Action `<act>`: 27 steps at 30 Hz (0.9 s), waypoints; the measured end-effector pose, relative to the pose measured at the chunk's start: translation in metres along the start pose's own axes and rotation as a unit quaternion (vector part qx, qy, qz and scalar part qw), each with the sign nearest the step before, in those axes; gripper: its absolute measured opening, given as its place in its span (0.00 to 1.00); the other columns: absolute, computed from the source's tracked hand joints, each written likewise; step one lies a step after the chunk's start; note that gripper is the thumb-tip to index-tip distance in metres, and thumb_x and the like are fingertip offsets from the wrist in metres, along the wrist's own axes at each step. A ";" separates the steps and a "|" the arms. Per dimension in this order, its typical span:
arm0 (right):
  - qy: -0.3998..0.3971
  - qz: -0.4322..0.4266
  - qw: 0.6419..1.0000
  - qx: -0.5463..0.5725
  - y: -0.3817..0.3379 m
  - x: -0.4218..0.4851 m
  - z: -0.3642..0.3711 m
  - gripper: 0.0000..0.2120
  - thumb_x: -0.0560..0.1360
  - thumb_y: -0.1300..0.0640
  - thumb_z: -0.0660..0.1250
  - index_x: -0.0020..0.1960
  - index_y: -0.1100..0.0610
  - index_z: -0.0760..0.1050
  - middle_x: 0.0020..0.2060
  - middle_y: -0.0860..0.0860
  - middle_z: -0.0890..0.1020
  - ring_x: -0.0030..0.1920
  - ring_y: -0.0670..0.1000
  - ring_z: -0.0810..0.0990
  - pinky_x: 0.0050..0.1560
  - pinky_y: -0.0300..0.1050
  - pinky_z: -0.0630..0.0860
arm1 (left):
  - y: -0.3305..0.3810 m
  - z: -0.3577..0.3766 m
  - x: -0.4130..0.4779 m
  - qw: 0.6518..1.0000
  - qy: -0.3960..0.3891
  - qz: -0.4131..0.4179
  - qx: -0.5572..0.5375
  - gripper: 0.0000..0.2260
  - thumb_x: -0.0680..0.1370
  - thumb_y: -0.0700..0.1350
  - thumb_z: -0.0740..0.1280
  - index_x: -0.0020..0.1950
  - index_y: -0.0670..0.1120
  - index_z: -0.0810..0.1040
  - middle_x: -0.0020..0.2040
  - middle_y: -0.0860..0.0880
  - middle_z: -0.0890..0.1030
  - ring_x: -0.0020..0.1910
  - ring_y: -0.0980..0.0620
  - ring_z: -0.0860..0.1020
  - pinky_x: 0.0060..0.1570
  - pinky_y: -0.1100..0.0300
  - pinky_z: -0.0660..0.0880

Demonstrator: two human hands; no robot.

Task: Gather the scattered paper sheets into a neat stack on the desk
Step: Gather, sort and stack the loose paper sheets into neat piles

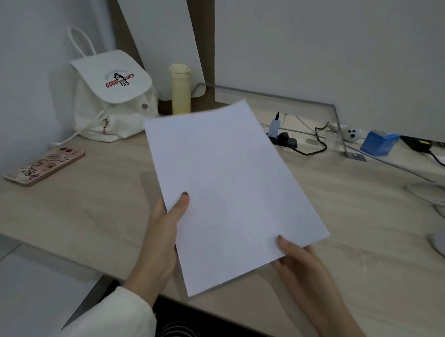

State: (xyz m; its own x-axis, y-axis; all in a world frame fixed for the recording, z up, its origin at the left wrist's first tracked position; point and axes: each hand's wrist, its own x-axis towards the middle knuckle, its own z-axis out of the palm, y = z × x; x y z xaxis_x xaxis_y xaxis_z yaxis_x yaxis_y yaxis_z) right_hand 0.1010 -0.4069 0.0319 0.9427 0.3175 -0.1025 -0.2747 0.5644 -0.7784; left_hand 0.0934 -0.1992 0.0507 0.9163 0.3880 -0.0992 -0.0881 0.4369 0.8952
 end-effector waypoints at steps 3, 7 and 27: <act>-0.028 0.034 0.998 -0.055 -0.025 0.013 -0.009 0.33 0.64 0.59 0.77 0.67 0.58 0.70 0.61 0.55 0.79 0.60 0.54 0.79 0.50 0.44 0.80 | 0.022 0.002 0.002 0.996 -0.062 0.071 0.005 0.16 0.77 0.45 0.63 0.64 0.50 0.74 0.58 0.50 0.82 0.57 0.47 0.80 0.53 0.49 0.77; -0.071 0.015 0.986 -0.152 -0.056 0.038 -0.003 0.23 0.67 0.58 0.69 0.61 0.57 0.74 0.56 0.54 0.83 0.56 0.54 0.82 0.50 0.46 0.80 | 0.052 0.008 0.010 0.979 -0.117 0.164 0.030 0.16 0.73 0.44 0.63 0.62 0.51 0.74 0.54 0.55 0.83 0.53 0.55 0.81 0.45 0.63 0.79; -0.075 -0.159 0.968 -0.181 -0.062 0.076 0.052 0.15 0.71 0.58 0.65 0.57 0.48 0.76 0.53 0.48 0.84 0.51 0.50 0.83 0.47 0.44 0.81 | 0.065 -0.014 0.026 0.958 -0.152 0.198 0.140 0.15 0.74 0.43 0.63 0.59 0.54 0.75 0.53 0.56 0.83 0.52 0.59 0.81 0.45 0.67 0.77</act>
State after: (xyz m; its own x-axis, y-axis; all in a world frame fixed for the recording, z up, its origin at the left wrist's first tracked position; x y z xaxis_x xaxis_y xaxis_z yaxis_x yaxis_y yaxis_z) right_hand 0.1801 -0.3780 0.1052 0.9232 0.2934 0.2482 0.1354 0.3562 -0.9245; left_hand 0.1057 -0.1492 0.0996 0.9081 0.2056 0.3649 -0.3827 0.0532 0.9224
